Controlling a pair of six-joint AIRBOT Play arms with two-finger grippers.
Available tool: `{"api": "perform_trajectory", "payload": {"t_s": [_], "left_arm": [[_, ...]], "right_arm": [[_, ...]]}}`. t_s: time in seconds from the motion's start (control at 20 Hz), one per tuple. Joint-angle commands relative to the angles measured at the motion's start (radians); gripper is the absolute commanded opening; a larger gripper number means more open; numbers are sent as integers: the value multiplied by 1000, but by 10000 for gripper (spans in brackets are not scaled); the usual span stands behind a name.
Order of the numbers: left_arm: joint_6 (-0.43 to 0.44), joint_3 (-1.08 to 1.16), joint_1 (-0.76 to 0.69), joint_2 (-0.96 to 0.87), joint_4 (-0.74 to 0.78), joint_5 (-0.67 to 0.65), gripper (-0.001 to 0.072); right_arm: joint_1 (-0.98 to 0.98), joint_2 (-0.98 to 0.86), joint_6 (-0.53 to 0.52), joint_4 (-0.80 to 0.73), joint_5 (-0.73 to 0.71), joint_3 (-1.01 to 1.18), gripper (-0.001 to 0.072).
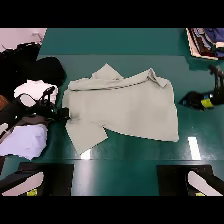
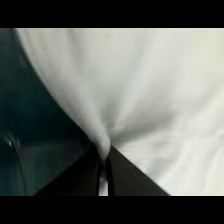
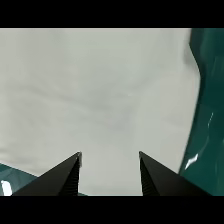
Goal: Fold the shirts.
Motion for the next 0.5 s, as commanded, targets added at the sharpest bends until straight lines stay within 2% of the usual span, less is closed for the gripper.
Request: {"api": "perform_trajectory", "payload": {"t_s": [0.0, 0.15, 0.25, 0.45], "left_arm": [[11, 55, -17, 32, 4, -22, 27], [11, 101, -17, 63, -6, -20, 27], [10, 110, -17, 68, -10, -19, 27], [10, 110, -17, 68, -10, -25, 27]], "right_arm": [[-138, 69, 2, -96, 93, -179, 464], [-257, 91, 2, -96, 79, -351, 473], [-287, 90, 0, -23, 37, -438, 467], [-198, 90, 0, 55, -54, -519, 449]]}}
